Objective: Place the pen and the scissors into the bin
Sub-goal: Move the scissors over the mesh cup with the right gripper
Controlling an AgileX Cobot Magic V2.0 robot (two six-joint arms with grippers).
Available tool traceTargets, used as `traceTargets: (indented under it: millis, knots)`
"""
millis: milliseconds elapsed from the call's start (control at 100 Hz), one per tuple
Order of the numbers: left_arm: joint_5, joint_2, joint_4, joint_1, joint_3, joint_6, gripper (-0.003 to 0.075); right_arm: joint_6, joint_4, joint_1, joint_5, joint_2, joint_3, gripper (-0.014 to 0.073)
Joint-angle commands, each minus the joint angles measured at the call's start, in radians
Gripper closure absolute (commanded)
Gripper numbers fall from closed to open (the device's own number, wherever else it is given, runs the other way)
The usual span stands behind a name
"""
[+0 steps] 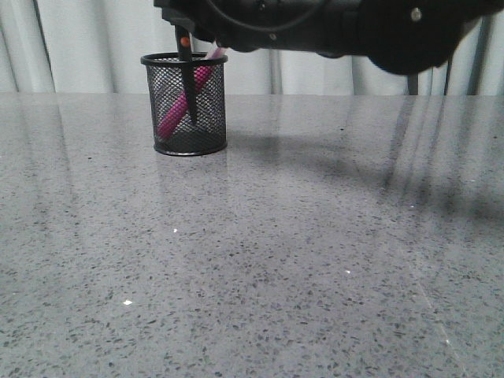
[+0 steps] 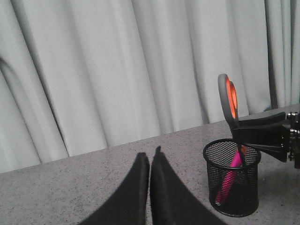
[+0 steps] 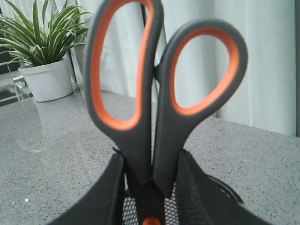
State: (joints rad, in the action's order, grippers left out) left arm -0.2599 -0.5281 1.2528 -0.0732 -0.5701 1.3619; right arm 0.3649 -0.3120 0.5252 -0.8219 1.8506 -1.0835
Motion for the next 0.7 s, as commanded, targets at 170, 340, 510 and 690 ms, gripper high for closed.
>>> traceTargets:
  millis: [170,340,510,690]
  knots:
    - [0.025,-0.002,0.018,-0.007,-0.028,-0.008,0.0742,-0.01,0.047,-0.009,-0.178,-0.036,0.024,0.0662]
    - [0.025,-0.002,0.018,-0.007,-0.028,-0.008,0.0742,-0.01,0.056,-0.009,-0.179,-0.033,0.04,0.0662]
    - [0.025,-0.002,0.018,-0.007,-0.028,-0.008,0.0742,-0.012,0.065,-0.009,-0.193,-0.033,0.042,0.0662]
    - [0.025,-0.002,0.018,-0.007,-0.028,-0.008,0.0742,-0.05,0.1,-0.009,-0.21,-0.033,0.042,0.0662]
